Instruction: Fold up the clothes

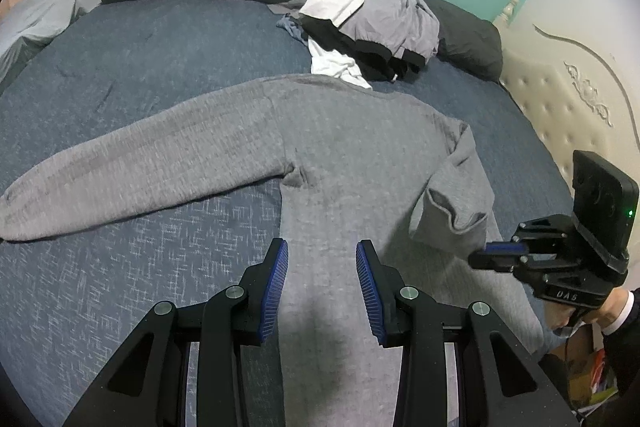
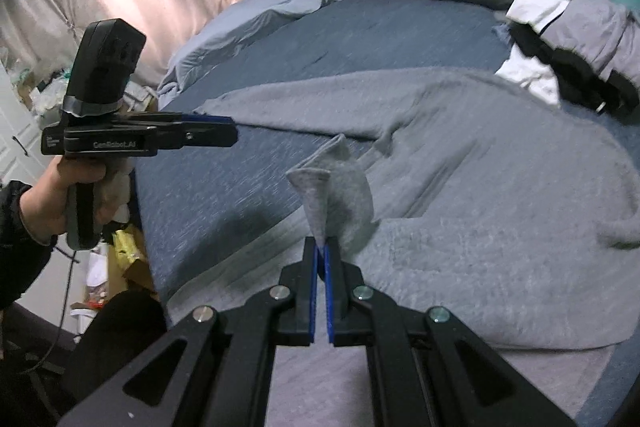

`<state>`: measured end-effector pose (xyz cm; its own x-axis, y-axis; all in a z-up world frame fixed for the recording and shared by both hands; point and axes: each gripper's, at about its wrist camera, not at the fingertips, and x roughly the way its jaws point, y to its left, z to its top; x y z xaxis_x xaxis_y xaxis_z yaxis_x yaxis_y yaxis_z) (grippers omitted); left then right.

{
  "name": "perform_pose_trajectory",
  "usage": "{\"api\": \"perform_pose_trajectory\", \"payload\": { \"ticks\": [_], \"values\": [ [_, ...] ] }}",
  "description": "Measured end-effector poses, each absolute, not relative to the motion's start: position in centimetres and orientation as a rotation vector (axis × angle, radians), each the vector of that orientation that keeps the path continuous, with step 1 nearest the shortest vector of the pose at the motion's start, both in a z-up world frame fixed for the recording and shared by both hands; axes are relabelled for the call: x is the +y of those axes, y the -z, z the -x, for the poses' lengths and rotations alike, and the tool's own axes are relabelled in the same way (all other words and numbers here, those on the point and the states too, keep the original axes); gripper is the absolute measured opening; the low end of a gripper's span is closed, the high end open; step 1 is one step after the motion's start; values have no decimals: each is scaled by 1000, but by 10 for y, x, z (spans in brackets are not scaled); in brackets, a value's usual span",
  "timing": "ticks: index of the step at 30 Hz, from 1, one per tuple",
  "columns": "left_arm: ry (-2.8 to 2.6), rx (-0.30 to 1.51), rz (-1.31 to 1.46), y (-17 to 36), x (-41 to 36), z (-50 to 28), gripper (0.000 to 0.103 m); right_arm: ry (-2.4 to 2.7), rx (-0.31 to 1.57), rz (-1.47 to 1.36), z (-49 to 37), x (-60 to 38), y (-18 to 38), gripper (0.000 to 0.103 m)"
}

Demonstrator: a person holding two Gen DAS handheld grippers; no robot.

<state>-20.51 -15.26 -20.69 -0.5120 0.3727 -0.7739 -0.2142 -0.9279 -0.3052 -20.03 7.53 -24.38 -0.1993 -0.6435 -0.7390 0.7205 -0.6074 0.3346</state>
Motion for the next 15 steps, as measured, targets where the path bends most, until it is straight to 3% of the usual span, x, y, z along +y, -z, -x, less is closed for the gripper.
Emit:
{"api": "perform_pose_trajectory", "payload": {
  "ticks": [12,13,15],
  "values": [
    [-2370,-200,1408,241,-137,202,39,1862,149,-1280,192,62,288,9],
    [-2361,-195,1413,243,-134,202,39,1859,126,-1281,193,66,287,13],
    [-2333,-192,1429,252,-129,204,39,1860,75,-1272,195,77,282,31]
  ]
}}
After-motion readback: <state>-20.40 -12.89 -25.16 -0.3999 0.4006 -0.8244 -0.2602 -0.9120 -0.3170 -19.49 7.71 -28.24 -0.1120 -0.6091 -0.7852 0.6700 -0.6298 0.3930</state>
